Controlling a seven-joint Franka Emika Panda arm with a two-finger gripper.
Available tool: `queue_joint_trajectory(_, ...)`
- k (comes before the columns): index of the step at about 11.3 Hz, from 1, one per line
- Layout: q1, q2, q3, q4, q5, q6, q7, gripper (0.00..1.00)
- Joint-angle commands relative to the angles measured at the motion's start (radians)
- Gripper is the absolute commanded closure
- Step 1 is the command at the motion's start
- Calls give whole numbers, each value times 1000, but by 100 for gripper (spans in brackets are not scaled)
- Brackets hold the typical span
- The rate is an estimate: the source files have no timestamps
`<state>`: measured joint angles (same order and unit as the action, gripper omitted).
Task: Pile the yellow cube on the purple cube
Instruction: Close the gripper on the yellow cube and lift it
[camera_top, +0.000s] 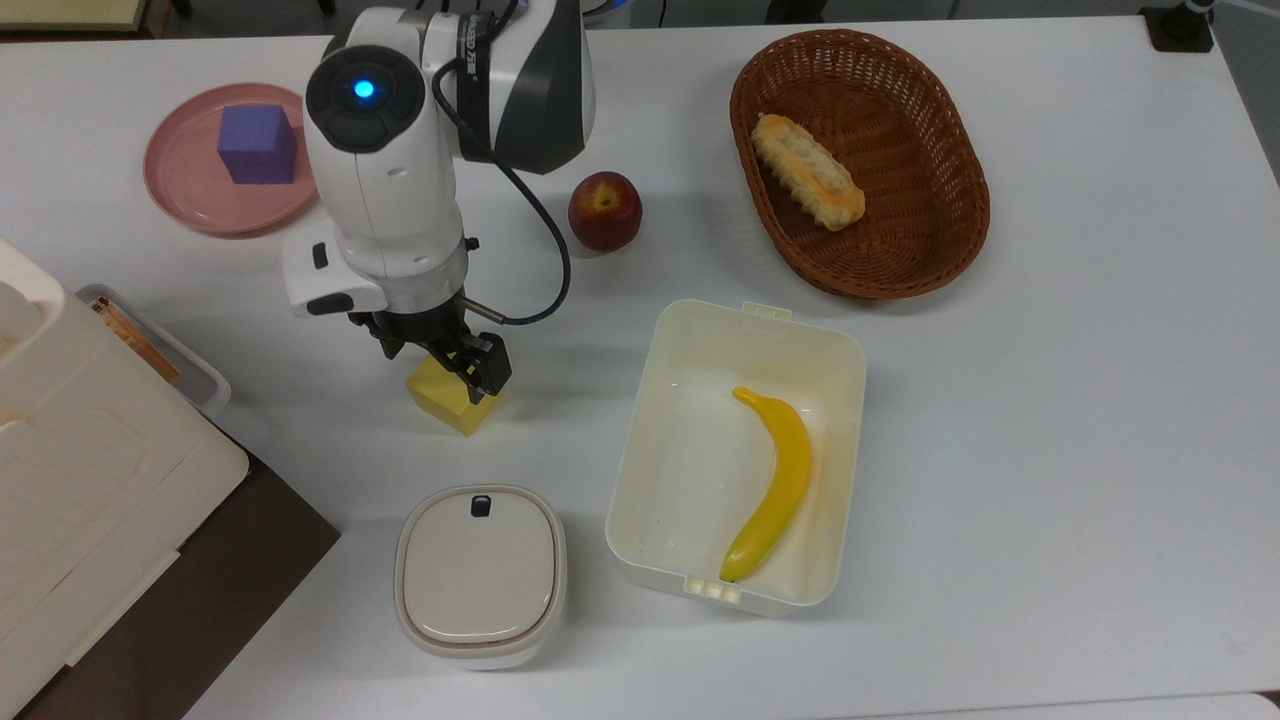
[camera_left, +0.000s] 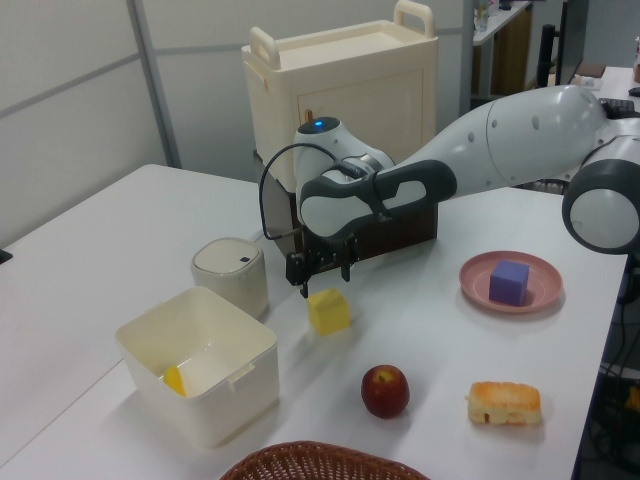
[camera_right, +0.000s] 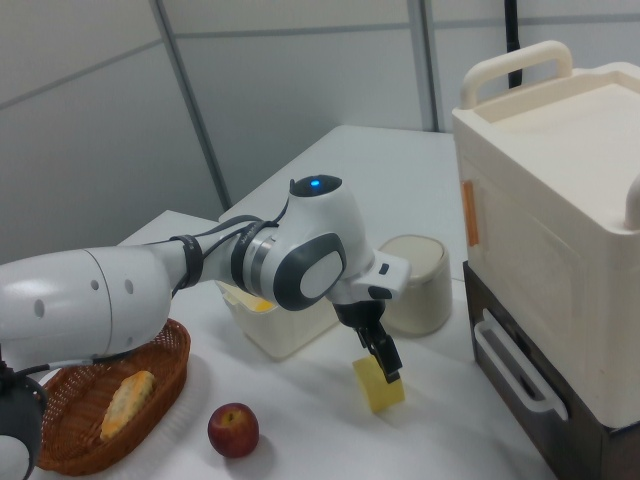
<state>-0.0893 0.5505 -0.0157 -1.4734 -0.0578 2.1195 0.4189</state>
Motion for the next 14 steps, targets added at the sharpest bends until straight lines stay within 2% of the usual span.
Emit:
queue_joint_trajectory(1, 11, 16, -10, -25, -8, 30, 17, 0)
queue_joint_trajectory(4, 14, 25, -10, -28, -23, 30, 14, 0)
queue_joint_trajectory(6, 13, 23, -9, -27, -54, 28, -14, 54)
queue_joint_trajectory(7, 11, 16, -9, -24, -47, 25, -58, 74)
queue_joint_trajectory(8, 10, -1, -9, -22, -43, 16, -87, 82)
queue_joint_trajectory(11, -6, -96, -9, -19, -42, -54, -138, 94)
queue_joint_trajectory(14, -53, -196, -13, -18, -42, -227, -308, 94)
